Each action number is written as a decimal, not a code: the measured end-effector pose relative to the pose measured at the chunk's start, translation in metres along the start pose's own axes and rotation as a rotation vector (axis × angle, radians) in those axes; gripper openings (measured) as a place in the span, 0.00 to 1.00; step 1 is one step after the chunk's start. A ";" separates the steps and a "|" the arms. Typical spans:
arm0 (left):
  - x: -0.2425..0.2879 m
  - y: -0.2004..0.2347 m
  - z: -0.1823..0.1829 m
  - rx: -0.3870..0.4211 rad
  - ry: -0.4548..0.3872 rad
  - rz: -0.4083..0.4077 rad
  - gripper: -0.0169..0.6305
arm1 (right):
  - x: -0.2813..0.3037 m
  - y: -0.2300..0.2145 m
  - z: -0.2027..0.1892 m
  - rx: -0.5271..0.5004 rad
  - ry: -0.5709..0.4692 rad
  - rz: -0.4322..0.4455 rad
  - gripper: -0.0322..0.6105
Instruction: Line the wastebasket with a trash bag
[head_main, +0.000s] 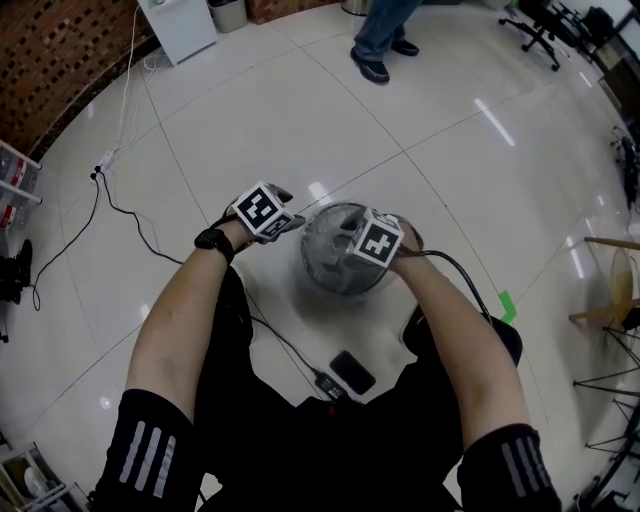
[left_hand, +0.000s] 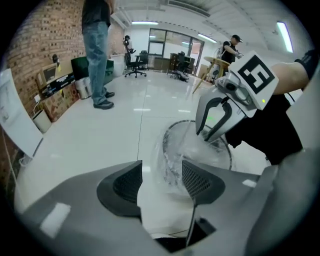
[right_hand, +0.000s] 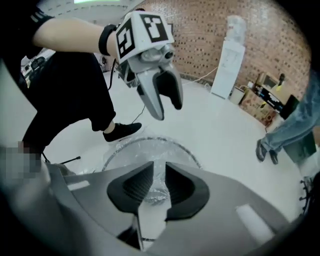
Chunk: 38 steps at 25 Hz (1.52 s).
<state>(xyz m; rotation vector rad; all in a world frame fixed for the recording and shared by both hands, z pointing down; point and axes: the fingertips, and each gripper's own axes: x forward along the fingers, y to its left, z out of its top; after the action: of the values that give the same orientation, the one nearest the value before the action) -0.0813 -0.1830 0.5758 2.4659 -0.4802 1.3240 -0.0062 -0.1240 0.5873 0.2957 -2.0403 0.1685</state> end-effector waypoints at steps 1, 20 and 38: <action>-0.009 -0.008 0.010 0.022 -0.021 0.003 0.41 | -0.015 0.000 0.004 0.016 -0.031 -0.016 0.14; -0.109 -0.117 0.098 0.222 -0.311 0.076 0.40 | -0.202 0.000 0.026 0.280 -0.610 -0.193 0.06; -0.104 -0.103 0.110 0.309 -0.269 0.069 0.40 | -0.187 -0.013 0.020 0.215 -0.529 -0.200 0.06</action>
<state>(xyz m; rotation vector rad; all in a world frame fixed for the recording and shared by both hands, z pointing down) -0.0100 -0.1205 0.4189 2.9296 -0.4538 1.1706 0.0642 -0.1157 0.4129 0.7389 -2.4990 0.2007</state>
